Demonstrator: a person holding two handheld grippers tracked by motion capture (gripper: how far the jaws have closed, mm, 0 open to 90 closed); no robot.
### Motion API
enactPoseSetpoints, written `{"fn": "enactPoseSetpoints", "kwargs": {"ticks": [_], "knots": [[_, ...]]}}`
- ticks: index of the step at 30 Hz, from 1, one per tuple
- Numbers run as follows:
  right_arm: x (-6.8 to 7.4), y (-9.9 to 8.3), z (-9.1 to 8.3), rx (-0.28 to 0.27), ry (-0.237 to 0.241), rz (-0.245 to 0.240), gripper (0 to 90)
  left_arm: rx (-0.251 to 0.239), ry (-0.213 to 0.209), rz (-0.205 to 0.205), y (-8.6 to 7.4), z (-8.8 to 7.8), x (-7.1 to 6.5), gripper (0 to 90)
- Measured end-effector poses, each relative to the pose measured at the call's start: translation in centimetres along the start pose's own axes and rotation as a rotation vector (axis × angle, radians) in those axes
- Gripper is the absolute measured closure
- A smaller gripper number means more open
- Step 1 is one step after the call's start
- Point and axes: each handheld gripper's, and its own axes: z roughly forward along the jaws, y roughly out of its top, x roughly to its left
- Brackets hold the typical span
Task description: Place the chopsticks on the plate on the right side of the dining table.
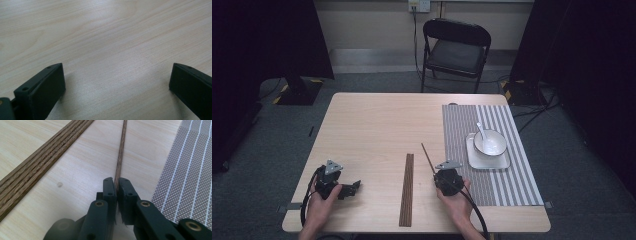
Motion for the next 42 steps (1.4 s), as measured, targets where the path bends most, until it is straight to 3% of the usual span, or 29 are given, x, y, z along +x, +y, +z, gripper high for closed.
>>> {"fn": "enactPoseSetpoints", "kwargs": {"ticks": [29,42], "knots": [[-0.8,0.1,-1.1,-0.027,0.028,0.011,85.9,0.000,0.000,0.000,0.0,0.0,0.0,0.0],[-2.0,-1.4,-1.7,0.018,0.026,0.017,85.1,0.000,0.000,0.000,0.0,0.0,0.0,0.0]]}}
